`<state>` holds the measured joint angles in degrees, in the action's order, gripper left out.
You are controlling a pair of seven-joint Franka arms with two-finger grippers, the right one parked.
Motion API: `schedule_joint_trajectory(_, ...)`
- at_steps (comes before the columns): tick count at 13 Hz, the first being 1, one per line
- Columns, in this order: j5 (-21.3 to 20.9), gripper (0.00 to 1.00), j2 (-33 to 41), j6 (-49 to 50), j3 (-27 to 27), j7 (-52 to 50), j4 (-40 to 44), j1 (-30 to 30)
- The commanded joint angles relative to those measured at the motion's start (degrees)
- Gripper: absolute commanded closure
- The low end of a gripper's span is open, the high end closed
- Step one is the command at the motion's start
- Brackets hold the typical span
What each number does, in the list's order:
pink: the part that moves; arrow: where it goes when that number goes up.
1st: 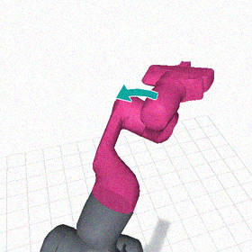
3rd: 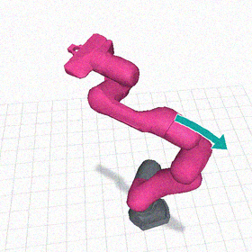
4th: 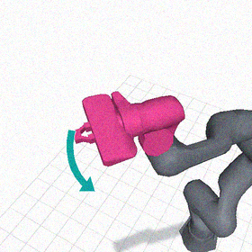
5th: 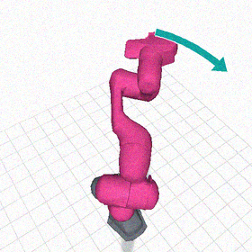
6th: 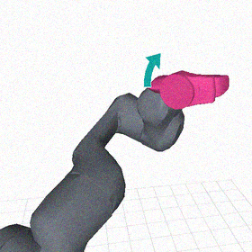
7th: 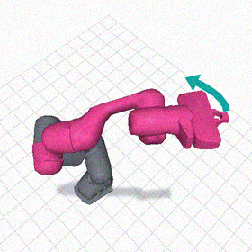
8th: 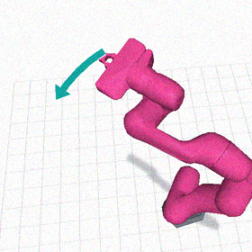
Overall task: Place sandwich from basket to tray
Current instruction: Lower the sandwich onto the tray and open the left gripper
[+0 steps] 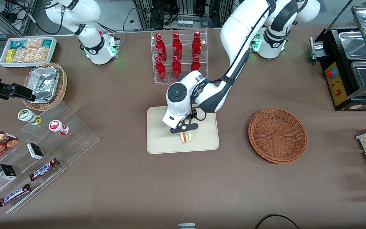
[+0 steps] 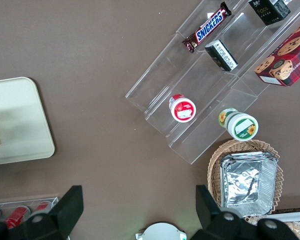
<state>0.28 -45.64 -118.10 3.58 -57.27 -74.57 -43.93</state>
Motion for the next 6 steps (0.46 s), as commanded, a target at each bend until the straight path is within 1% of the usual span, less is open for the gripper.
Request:
schedule_joint_trajectory(1, 0.4, 0.0, 2.6, 3.0, -0.6, -1.4, 0.4, -0.4)
schedule_joint_trajectory(4, 0.5, 0.0, 6.8, 7.6, -0.6, 0.0, 0.3, 0.2)
schedule_joint_trajectory(6, 1.9, 0.0, 8.3, 10.2, -0.7, 3.1, 0.3, 1.9)
